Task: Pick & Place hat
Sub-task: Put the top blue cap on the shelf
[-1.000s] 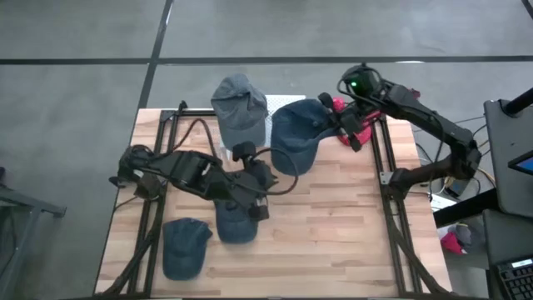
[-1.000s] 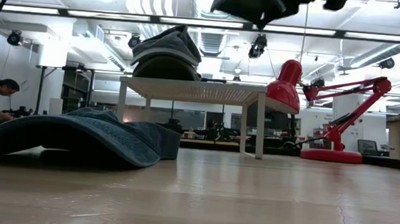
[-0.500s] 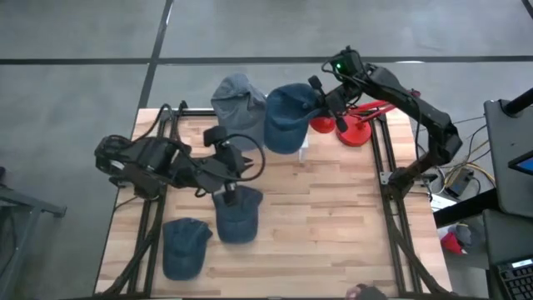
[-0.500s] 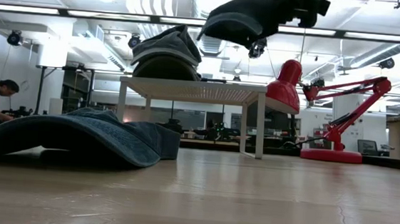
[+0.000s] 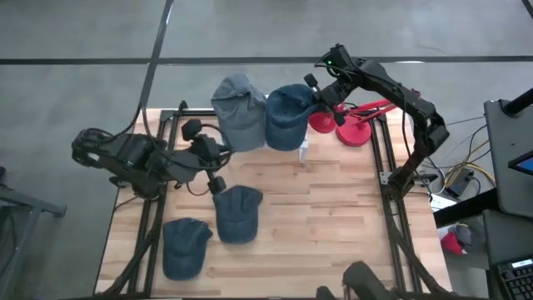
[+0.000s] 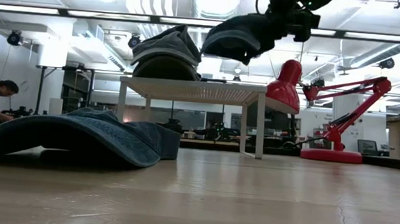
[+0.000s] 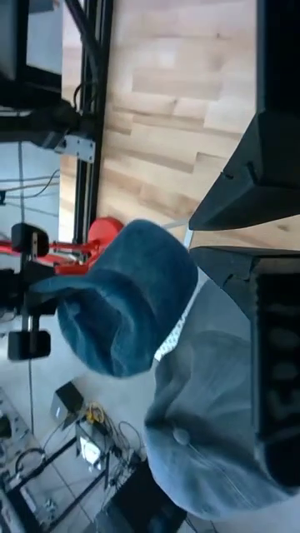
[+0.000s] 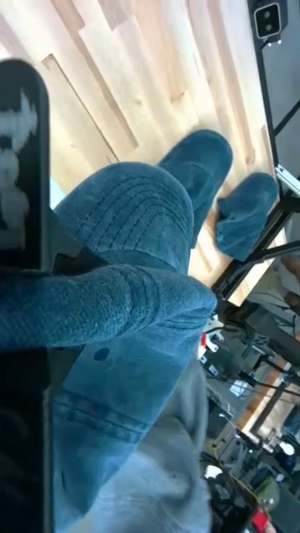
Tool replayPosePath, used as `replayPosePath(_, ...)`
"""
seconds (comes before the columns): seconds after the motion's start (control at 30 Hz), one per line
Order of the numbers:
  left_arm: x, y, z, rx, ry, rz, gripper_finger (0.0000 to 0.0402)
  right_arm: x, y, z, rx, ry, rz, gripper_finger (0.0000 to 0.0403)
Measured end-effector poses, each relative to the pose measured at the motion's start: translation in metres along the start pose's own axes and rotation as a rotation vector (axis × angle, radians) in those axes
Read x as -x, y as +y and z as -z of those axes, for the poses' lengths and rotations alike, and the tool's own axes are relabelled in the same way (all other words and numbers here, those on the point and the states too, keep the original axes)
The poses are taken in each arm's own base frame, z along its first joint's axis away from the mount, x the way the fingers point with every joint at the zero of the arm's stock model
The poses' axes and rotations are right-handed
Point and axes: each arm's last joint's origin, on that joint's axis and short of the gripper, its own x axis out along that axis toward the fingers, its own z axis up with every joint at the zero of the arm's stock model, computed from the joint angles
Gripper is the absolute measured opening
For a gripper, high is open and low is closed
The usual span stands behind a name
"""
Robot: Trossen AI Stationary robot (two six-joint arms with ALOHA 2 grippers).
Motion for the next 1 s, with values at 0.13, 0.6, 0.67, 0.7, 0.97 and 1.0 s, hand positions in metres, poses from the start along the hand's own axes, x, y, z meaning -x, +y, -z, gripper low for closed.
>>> replayPosePath(0.13,-0.001,0.005,0.013,0.011,-0.016,-0.037,0.0045,0.001,-0.003,0.009,-0.024,0.007,0.003,0.0008)
replayPosePath(0.6,-0.016,0.028,0.060,0.094,-0.067,-0.033,0.0045,-0.005,-0.008,0.029,-0.079,0.017,-0.013,0.0008)
replayPosePath(0.67,-0.018,0.035,0.066,0.114,-0.089,-0.019,0.0045,-0.006,-0.009,0.031,-0.085,0.018,-0.015,0.0008)
replayPosePath(0.7,-0.020,0.039,0.070,0.119,-0.094,-0.009,0.0045,-0.007,-0.009,0.033,-0.089,0.020,-0.016,0.0008)
replayPosePath(0.97,-0.035,0.067,0.092,0.173,-0.094,0.091,0.0045,-0.007,-0.009,0.034,-0.097,0.019,-0.018,0.0008)
replayPosePath(1.0,-0.036,0.069,0.094,0.178,-0.094,0.092,0.0045,-0.007,-0.009,0.035,-0.099,0.018,-0.019,0.0008)
